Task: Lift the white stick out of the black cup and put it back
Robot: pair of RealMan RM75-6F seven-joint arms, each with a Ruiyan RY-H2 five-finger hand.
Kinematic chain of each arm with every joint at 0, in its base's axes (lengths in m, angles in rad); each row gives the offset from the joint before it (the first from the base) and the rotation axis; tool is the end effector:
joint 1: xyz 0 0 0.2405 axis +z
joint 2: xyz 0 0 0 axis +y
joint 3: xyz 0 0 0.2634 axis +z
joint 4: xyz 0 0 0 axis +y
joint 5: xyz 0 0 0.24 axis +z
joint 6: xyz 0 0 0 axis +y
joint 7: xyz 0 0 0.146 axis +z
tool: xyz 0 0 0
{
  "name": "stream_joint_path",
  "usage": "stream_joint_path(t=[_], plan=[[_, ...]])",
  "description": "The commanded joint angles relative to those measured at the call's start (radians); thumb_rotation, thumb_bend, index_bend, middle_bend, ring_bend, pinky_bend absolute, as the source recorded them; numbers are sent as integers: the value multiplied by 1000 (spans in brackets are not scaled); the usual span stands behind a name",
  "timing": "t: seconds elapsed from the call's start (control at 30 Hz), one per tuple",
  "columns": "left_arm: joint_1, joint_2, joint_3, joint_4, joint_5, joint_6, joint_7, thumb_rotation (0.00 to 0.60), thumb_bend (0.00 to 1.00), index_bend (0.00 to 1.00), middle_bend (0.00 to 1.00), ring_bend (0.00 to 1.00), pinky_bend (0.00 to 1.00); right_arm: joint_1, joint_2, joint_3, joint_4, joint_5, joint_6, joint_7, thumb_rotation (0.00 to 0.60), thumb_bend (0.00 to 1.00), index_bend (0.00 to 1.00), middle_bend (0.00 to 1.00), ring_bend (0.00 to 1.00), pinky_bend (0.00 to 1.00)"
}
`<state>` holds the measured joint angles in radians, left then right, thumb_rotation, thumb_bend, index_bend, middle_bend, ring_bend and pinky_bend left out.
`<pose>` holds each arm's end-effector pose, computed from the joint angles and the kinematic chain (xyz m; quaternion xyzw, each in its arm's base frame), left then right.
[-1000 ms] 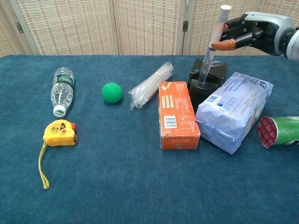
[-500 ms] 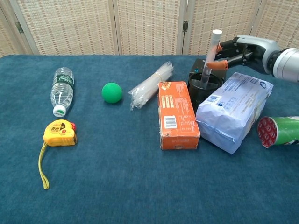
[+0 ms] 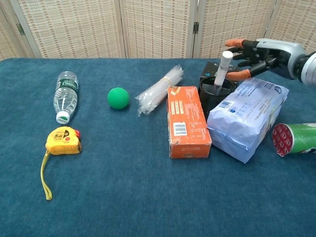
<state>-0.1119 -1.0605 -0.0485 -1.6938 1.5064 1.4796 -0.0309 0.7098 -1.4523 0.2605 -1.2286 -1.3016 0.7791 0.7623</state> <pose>-0.3110 0.1931 0.1445 -0.5936 -0.3958 -0.4127 0.5663 -0.2145 -0.4172 0.0116 0.5270 -0.6346 0.4962 0.2710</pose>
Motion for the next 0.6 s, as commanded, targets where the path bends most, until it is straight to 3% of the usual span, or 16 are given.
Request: stream_joint_path(t=[0.03,0.2,0.33,0.53,0.6], plan=[[0,1,-1,1,-1,0,-2,600,287,139,122,132,136,-38,80,-16,-65,-51,67,-20,600,176,0,4,0,12],[-3,0,-4,2,-5,-4,-3,600,287,139,122,132,135,-106,208,-42,-174,-67,158,-159,600,198,0,54,0,11],[-7,-2,-6,1,-4,-8,2,600,287,139,122,132,136,-188,294,-69,-270,-40,279,-423,600,326,15,143,0,17],[-15,-8,-9,-3,-4,-13,17,600,287,139,122,132,136,-314,355,-132,-365,-42,471,-760,600,344,99,193,2,80],[-18,-10,-9,-5,-4,-17,23,600,287,139,122,132,135,-349,369,-150,-395,-50,514,-807,600,344,110,201,5,108]])
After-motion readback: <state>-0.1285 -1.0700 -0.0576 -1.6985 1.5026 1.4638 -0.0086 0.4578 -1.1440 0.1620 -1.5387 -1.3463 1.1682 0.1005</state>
